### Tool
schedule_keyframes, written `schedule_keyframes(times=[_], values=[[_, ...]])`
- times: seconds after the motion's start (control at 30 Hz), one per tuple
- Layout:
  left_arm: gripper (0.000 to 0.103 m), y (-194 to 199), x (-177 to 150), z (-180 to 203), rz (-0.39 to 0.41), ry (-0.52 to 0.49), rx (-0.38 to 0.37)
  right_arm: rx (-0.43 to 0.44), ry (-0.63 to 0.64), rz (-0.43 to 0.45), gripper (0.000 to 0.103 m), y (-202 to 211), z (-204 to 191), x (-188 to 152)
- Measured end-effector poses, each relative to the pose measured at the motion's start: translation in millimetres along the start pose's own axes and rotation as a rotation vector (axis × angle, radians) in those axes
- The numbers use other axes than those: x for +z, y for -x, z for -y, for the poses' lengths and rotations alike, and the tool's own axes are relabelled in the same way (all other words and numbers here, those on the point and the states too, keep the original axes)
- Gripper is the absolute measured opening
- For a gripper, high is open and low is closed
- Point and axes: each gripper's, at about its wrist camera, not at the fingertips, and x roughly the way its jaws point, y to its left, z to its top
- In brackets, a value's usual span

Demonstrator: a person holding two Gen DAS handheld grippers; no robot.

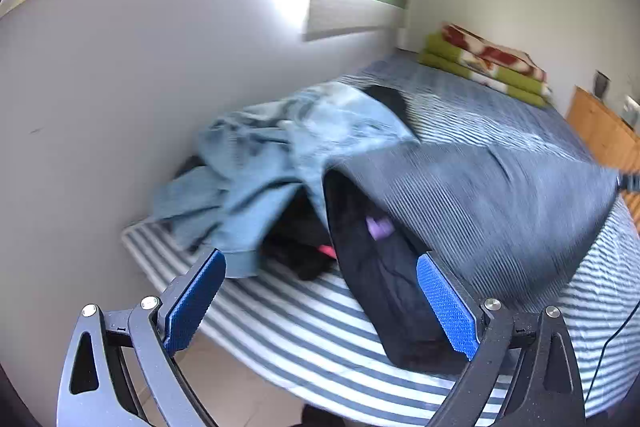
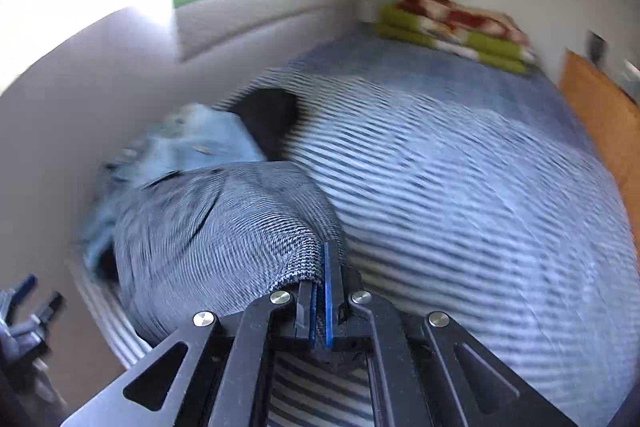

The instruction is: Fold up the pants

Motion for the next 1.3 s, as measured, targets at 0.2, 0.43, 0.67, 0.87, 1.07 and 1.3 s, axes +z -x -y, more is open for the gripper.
schedule_keyframes(times=[0.2,0.43,0.67,0.87,1.07,1.3], values=[[0.099,-13.5,-8.0,64.6,-0.055,-0.074,-0.081,-0.113,-0.120,-0.142,0.002,-7.5,105.3,-79.7],[0.099,-36.4,-19.2,91.7,-0.104,-0.114,-0.062,-0.163,0.025,-0.190,0.031,14.5,102.4,-110.8],[0.096,-74.9,-37.7,66.7,-0.200,-0.081,-0.067,-0.043,0.166,-0.086,0.060,26.8,23.3,-74.2],[0.091,-85.8,-60.1,60.9,-0.250,-0.067,-0.149,0.044,0.340,-0.172,0.060,-35.0,-75.4,-53.8],[0.088,-90.5,-67.0,55.9,-0.255,-0.061,-0.173,0.000,0.445,-0.285,0.060,-96.1,-133.2,-52.2],[0.088,-98.2,-72.0,60.6,-0.270,-0.066,-0.213,-0.217,0.567,-0.332,0.054,-124.2,-125.7,-62.9]])
